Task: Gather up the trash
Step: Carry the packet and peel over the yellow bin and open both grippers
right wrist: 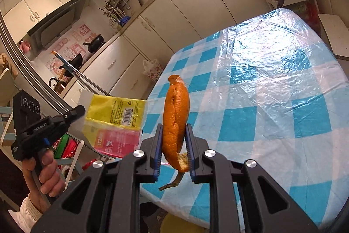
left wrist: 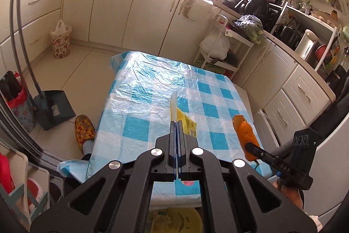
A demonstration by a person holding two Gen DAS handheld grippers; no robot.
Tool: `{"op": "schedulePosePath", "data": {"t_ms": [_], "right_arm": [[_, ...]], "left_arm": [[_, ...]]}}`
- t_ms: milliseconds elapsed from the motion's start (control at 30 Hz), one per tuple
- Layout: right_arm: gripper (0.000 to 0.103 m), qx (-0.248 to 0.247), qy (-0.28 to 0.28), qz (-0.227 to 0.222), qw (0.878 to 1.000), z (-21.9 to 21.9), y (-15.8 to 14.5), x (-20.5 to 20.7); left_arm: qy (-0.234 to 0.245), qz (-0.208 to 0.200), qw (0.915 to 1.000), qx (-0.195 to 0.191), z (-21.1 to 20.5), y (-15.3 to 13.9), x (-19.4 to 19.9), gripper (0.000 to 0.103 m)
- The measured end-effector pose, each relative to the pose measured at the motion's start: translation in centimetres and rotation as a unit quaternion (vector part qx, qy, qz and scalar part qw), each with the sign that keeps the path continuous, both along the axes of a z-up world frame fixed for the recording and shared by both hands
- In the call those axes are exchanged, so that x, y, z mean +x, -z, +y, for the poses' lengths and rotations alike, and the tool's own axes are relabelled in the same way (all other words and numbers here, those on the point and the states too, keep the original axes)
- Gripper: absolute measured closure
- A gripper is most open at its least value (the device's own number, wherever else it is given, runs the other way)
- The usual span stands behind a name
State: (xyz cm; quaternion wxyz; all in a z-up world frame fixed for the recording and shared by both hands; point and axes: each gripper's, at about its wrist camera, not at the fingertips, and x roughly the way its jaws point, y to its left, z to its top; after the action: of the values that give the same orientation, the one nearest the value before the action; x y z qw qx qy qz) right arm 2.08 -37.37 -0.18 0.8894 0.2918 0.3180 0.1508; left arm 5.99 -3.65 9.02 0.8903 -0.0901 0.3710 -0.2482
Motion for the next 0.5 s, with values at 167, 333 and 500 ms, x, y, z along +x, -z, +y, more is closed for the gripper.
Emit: {"op": "schedulePosePath", "data": {"t_ms": [167, 333, 500], "right_arm": [[0.082, 0.024, 0.023, -0.022, 0.999, -1.5, -0.6, -2.8], [0.082, 0.051, 0.042, -0.015, 0.998, -2.6, 0.2, -4.5], [0.082, 0.046, 0.043, -0.018, 0.998, -1.9, -0.1, -5.7]], "left_arm": [[0.008, -0.001, 1.0, 0.002, 1.4, -0.3, -3.7, 0.102], [0.016, 0.001, 0.9999, -0.004, 2.4, -0.2, -6.9, 0.102], [0.025, -0.003, 0.9997, 0.002, 2.7, -0.1, -9.5, 0.102]]}}
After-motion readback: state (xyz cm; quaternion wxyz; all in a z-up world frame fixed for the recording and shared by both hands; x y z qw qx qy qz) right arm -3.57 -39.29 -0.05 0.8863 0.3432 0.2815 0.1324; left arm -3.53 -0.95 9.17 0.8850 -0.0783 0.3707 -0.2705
